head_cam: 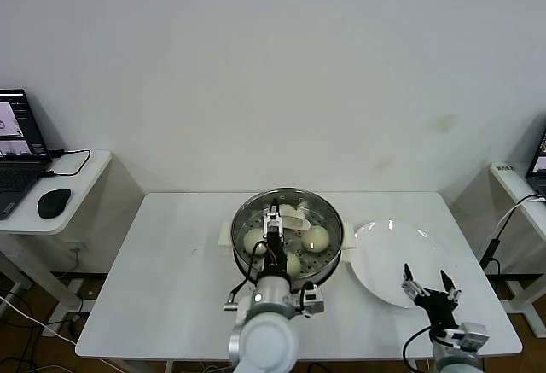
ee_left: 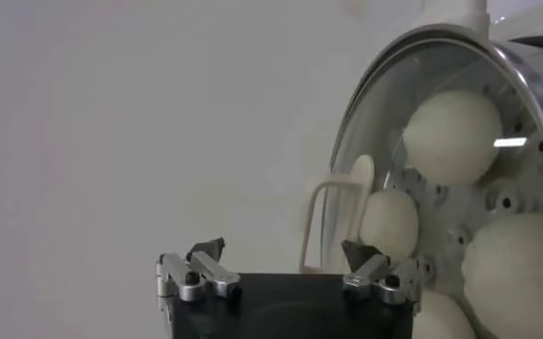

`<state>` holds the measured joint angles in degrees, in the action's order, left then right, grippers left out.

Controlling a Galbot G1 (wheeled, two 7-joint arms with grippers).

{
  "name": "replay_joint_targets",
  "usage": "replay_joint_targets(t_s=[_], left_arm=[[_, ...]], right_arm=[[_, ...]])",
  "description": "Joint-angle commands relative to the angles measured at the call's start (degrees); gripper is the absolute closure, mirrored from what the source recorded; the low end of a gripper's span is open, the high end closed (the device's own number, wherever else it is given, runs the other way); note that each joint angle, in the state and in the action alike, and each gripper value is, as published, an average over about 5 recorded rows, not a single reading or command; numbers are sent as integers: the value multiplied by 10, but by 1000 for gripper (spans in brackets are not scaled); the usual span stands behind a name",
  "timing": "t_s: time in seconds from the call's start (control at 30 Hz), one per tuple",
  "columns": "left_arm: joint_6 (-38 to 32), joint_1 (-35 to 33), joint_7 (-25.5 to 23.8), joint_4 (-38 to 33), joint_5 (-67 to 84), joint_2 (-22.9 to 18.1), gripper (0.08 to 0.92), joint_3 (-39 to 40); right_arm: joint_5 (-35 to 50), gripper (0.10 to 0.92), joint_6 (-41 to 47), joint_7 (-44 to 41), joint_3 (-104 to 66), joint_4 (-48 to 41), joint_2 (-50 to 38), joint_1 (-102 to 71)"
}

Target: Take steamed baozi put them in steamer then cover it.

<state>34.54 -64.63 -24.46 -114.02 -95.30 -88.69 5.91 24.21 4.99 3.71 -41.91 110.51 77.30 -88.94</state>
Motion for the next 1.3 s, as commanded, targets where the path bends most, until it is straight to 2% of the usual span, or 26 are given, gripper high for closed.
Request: replay_joint_targets(t_s=[0.03,0.2,0.33,0.4,0.47,0.57,0.67,0.77,0.87,1.1,1.3], left_arm=[[-1,-59,-6,-150,32,40,177,-34],[-16,-85,27,-231,213,85,177,-126],[-80,-144,102,-252,492,128,177,-272],[-138,-185,151,-240,632,132,177,-335],[-226,-227,200,-210,732,131,177,-378],[-351,-283,253,-150,791,126,177,-408],[-404,-329,287,-107,828,125,177,-408],[-410,-363,295,-87,856,122,177,-403],[-386,-379,287,-83,883,115,177,-400],[-294,-369,260,-81,893,96,177,-409],[-289,-385,252,-89,891,106,177,-404]], right_arm=[[-8,203,6,-7,9,17,-3,-11],[-15,202,15,-13,39,48,-35,-34],[-23,203,11,-15,64,67,-78,-55],[-26,203,8,-18,69,70,-91,-62],[-29,203,4,-21,69,70,-95,-65],[-35,202,-4,-24,64,71,-89,-69],[-38,203,-15,-25,62,71,-82,-75],[-43,203,-28,-31,61,63,-79,-81],[-51,202,-18,-36,58,61,-77,-84],[-30,203,67,-23,62,69,-69,-73],[-40,203,55,-16,68,63,-66,-72]])
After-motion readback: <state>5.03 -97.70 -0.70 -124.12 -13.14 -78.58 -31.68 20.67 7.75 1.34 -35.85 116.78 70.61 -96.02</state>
